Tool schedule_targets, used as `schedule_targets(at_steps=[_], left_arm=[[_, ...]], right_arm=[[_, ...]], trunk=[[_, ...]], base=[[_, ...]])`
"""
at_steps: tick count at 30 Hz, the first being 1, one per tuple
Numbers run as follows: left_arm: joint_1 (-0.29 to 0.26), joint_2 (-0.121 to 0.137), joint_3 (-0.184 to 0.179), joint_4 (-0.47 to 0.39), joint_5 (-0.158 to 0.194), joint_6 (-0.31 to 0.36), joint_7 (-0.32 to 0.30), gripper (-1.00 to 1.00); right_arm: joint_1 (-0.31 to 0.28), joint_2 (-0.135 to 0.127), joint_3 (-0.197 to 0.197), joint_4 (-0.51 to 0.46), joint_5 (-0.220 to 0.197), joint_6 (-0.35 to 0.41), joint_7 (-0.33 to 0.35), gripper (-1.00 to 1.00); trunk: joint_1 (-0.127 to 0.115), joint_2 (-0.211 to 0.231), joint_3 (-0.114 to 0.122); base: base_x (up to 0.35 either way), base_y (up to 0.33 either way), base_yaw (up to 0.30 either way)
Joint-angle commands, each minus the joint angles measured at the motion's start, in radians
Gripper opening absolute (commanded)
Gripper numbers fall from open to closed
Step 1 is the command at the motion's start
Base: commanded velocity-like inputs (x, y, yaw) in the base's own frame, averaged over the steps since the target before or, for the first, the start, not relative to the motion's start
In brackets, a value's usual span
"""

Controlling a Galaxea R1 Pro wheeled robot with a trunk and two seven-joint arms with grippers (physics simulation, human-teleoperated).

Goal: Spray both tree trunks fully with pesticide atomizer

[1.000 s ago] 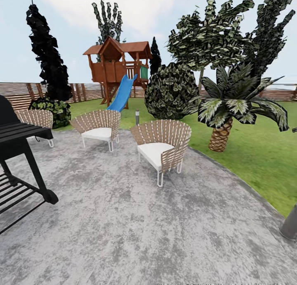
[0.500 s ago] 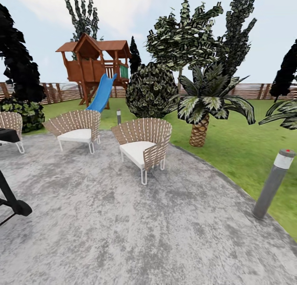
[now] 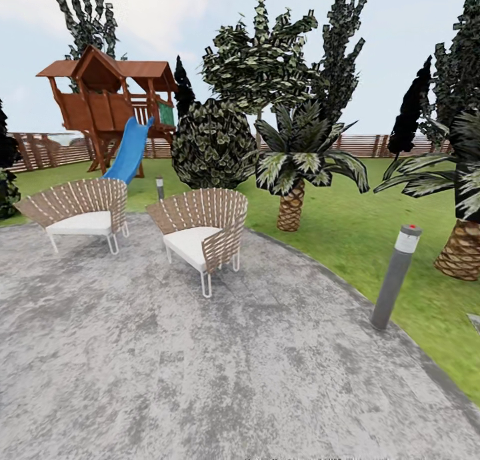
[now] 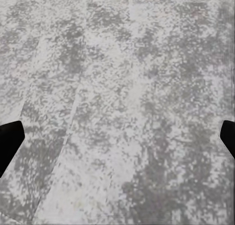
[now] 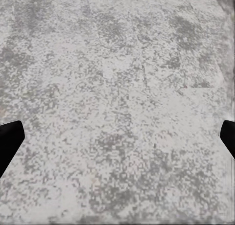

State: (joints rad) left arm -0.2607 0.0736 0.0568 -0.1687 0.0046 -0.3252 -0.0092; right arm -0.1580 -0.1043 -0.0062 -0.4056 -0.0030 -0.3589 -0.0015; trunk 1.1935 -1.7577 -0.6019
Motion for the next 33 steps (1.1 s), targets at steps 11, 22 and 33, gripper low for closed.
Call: schedule_targets(at_steps=[11,22,33], left_arm=[[0.0,0.0,0.0,0.0,0.0,0.0,0.0,1.0],[0.0,0.0,0.0,0.0,0.0,0.0,0.0,1.0],[0.0,0.0,0.0,0.0,0.0,0.0,0.0,1.0]], right_arm=[[0.0,0.0,0.0,0.001,0.0,0.0,0.0,1.0],[0.0,0.0,0.0,0.001,0.0,0.0,0.0,1.0],[0.0,0.0,0.0,0.001,0.0,0.0,0.0,1.0]], trunk=[[0.042,-0.077,-0.035],[0.084,-0.154,-0.07],[0.127,-0.231,-0.11]], base=[[0.0,0.0,-0.3],[0.0,0.0,-0.3],[0.0,0.0,-0.3]])
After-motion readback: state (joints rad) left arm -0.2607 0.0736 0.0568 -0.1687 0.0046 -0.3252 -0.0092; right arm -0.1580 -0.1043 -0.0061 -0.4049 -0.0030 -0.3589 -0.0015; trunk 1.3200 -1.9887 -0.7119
